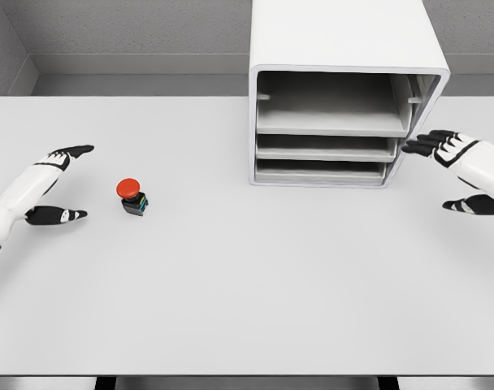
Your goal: Slide open multi-storey tabletop storage cabinets and put open load switch and slide close multi-storey tabletop storage cabinets
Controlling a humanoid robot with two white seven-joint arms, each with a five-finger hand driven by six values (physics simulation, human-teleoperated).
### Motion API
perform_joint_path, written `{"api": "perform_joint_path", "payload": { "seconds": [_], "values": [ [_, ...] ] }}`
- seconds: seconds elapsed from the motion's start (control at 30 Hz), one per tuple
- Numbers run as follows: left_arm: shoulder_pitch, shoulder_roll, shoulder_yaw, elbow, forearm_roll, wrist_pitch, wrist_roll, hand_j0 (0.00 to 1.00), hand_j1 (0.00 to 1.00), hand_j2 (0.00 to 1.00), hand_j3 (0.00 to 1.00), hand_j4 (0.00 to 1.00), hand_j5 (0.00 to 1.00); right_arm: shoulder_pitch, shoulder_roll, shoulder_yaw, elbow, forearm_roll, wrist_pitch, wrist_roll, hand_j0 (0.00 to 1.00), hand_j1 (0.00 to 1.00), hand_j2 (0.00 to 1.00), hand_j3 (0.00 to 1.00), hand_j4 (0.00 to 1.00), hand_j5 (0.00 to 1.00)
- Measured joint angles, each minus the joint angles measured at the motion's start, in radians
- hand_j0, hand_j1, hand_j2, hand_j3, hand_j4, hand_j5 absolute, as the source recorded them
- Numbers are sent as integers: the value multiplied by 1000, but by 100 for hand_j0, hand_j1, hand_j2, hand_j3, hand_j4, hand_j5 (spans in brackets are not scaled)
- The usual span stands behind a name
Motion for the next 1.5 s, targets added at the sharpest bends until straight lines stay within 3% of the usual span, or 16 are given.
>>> {"api": "perform_joint_path", "payload": {
  "seconds": [0.23, 0.33, 0.43, 0.57, 0.63, 0.83, 0.97, 1.27, 1.5],
  "values": [
    [-17, 1, -3, -18, -25, 0, -10, 100, 100, 100, 100, 100, 100, -14, -1, 2, -36, 45, 0, 2, 100, 100, 100, 100, 100, 100],
    [-37, -1, 5, -34, -60, 0, -82, 100, 100, 100, 100, 100, 100, -77, 3, 3, -48, 59, 0, 14, 100, 100, 100, 100, 100, 100],
    [-100, -18, 17, -47, -72, 0, -196, 100, 100, 100, 100, 100, 100, -118, 68, 6, -60, 79, 0, 26, 100, 100, 100, 100, 100, 100],
    [-147, -58, 32, -57, -78, -1, -316, 100, 100, 100, 100, 100, 100, -120, 115, 8, -65, 105, 0, 32, 84, 84, 84, 84, 84, 84],
    [-149, -72, 43, -60, -79, -1, -338, 100, 100, 100, 100, 100, 100, -172, 125, 24, -66, 112, 0, 33, 83, 83, 83, 83, 83, 83],
    [-149, -91, 51, -91, -81, -2, -357, 100, 100, 100, 100, 100, 100, -261, 135, 147, -59, 119, 0, 34, 75, 75, 75, 75, 75, 75],
    [-143, -96, 46, -113, -82, -2, -360, 100, 100, 100, 100, 100, 100, -308, 170, 194, -24, 119, 0, 35, 75, 75, 75, 75, 75, 75],
    [-132, -96, 35, -134, -177, -2, -361, 100, 100, 100, 100, 100, 100, -376, 276, 254, 103, 129, 0, 36, 76, 76, 76, 76, 76, 76],
    [-132, -115, -1, -154, -245, -2, -361, 100, 100, 100, 100, 100, 100, -397, 321, 263, 164, 130, 0, 36, 76, 76, 76, 76, 76, 76]
  ]
}}
